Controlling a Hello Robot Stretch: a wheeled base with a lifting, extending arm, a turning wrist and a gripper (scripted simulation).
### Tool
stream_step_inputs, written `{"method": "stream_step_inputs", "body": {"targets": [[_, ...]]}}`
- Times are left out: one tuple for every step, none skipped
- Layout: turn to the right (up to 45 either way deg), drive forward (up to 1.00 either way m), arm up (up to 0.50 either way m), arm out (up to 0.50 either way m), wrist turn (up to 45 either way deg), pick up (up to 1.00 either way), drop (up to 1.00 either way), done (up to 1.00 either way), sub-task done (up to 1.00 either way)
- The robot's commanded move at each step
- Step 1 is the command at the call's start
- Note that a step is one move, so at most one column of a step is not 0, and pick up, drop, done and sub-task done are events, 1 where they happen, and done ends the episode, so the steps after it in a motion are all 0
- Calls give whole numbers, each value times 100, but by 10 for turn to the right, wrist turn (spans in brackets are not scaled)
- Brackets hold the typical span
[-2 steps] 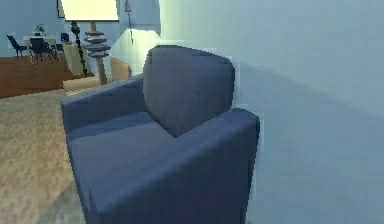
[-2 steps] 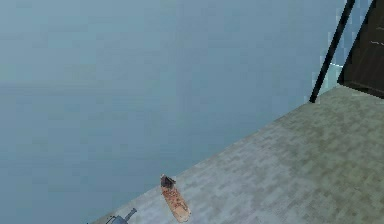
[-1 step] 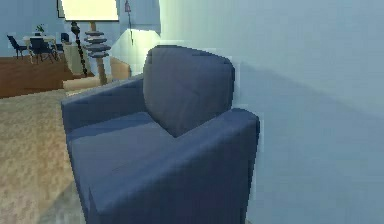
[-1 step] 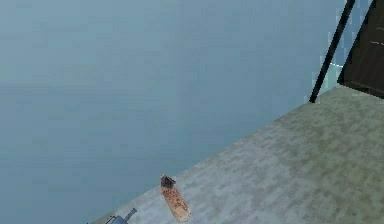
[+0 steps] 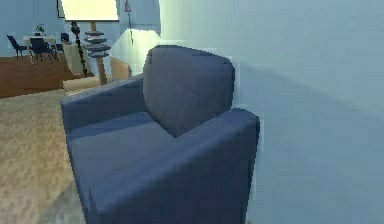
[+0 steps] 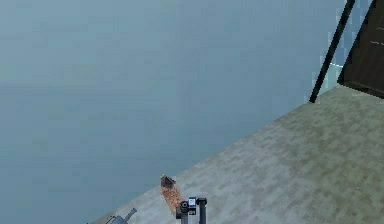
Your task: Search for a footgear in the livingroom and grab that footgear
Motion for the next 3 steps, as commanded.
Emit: {"method": "stream_step_inputs", "body": {"targets": [[0,0,0,0,450,0,0,0,0],[0,0,0,0,450,0,0,0,0],[0,0,0,0,450,0,0,0,0]]}}
